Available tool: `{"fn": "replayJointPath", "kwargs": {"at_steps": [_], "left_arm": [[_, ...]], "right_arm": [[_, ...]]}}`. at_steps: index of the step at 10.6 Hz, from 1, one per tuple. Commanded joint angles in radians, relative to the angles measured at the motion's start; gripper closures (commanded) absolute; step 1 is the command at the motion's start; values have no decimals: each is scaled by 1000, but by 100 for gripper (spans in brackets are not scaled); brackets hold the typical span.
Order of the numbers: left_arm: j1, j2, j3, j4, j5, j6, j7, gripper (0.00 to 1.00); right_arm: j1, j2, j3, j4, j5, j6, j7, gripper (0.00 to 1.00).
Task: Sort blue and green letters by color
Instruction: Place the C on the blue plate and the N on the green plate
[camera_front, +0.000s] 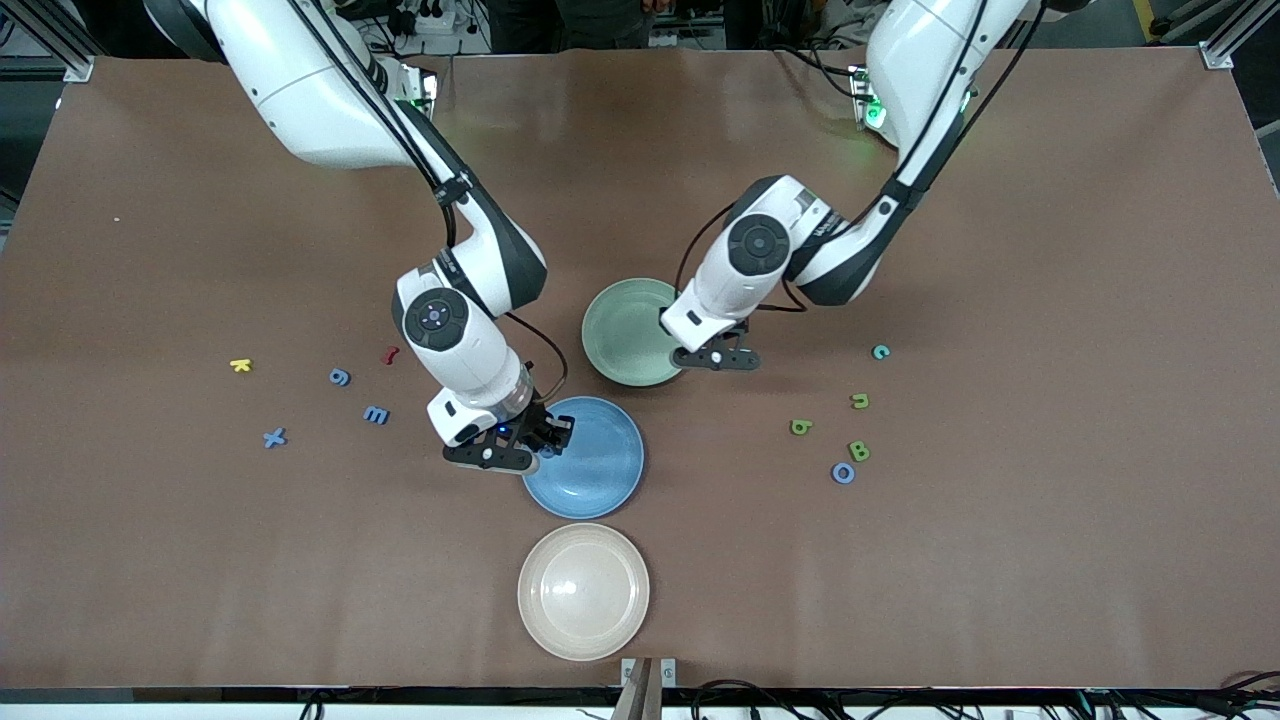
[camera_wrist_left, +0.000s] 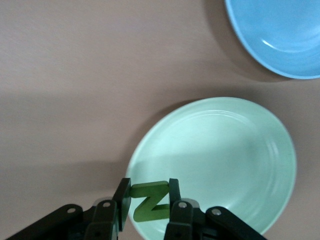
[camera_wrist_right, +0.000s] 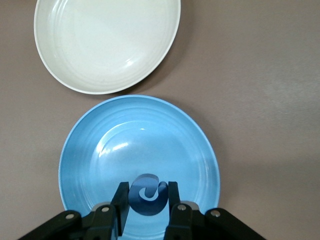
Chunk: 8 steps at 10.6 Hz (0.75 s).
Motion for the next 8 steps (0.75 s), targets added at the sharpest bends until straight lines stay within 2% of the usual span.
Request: {"fn": "replayJointPath", "kwargs": {"at_steps": [1,2,5,6,7,8], "left_arm": [[-71,89,8,106,5,-2,-132,100],[-84,103,9,112,6,-2,-150,100],[-92,122,11,115,5,5,-170,100],[-92,129,11,135,5,5,-173,31],[-92,126,12,143,13,5,-170,0],[-91,123,12,157,13,4,-172,0]], "right_arm": [[23,41,-2,62,-13,-7,39,71],[29,41,-2,66,-15,-9,80,1],[31,41,-2,73,-18,-13,125,0],[23,33,-3,70,-18,-22,121,0],[5,15,-3,53,-15,-31,121,0],[-33,-3,-3,22,-15,-59,118,0]]}}
